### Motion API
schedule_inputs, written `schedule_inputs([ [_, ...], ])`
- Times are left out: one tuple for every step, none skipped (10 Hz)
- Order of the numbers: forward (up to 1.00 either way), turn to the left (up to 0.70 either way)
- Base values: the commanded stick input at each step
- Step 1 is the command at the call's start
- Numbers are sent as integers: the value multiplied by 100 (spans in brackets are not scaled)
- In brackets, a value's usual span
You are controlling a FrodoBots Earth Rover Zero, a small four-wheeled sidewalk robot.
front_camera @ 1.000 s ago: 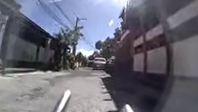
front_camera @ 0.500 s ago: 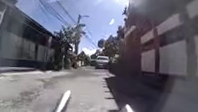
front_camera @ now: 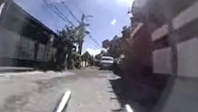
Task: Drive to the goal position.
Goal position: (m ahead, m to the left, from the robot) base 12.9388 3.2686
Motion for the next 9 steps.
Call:
schedule_inputs([
  [85, 5],
  [85, 15],
  [85, 4],
  [85, 6],
  [85, 0],
  [85, 1],
  [85, 8],
  [85, 7],
  [85, -18],
])
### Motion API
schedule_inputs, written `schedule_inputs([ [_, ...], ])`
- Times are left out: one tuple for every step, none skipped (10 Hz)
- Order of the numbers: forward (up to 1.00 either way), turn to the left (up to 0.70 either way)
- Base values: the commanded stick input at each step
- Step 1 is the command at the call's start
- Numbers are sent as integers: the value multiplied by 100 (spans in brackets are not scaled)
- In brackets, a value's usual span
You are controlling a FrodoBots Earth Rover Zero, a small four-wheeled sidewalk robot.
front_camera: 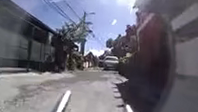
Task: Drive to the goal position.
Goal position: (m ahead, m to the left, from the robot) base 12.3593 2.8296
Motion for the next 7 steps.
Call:
schedule_inputs([
  [85, -34],
  [85, -34],
  [85, -33],
  [85, -21],
  [85, 15],
  [85, 15],
  [85, 0],
])
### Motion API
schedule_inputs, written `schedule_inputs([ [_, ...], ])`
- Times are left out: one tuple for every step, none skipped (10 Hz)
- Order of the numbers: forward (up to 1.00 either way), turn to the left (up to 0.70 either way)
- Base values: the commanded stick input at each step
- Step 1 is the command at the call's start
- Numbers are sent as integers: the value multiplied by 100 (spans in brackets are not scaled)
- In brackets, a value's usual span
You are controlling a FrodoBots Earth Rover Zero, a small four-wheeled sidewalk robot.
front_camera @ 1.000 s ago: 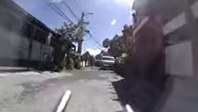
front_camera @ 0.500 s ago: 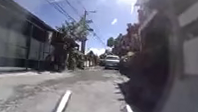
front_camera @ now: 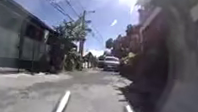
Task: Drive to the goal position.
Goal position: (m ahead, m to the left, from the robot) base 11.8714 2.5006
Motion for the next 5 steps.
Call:
schedule_inputs([
  [85, 0],
  [85, 19],
  [85, 19],
  [85, 14],
  [85, 4],
])
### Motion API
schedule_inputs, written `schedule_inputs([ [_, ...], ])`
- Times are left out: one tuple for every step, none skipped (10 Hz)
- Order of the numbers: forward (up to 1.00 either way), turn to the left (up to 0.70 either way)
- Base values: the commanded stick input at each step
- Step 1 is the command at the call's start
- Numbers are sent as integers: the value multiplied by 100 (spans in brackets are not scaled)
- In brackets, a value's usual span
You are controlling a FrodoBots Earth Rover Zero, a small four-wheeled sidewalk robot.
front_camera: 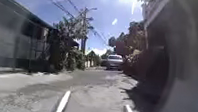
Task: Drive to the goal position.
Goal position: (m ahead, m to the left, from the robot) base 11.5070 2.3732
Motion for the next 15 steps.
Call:
schedule_inputs([
  [85, -18],
  [85, -28],
  [85, -26],
  [85, -30],
  [85, -34],
  [85, -11],
  [85, 8],
  [85, 3],
  [85, -3],
  [85, -12],
  [85, -34],
  [85, -34],
  [85, -34],
  [85, -34],
  [85, -27],
])
